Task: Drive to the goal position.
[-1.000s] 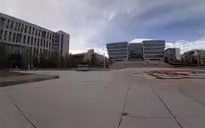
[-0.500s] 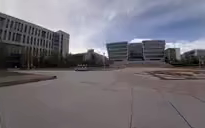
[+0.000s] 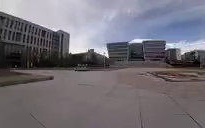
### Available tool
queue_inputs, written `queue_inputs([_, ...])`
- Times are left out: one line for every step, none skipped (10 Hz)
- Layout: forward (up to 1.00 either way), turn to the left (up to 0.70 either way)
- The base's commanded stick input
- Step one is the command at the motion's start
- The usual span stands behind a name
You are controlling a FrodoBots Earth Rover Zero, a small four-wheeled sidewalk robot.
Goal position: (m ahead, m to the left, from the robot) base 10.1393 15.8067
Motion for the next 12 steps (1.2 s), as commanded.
queue_inputs([0.7, 0.0])
queue_inputs([0.58, 0.0])
queue_inputs([0.53, 0.0])
queue_inputs([0.52, 0.0])
queue_inputs([0.59, 0.0])
queue_inputs([0.69, 0.0])
queue_inputs([0.7, 0.0])
queue_inputs([0.7, 0.0])
queue_inputs([0.7, 0.0])
queue_inputs([0.7, 0.0])
queue_inputs([0.7, 0.0])
queue_inputs([0.7, 0.0])
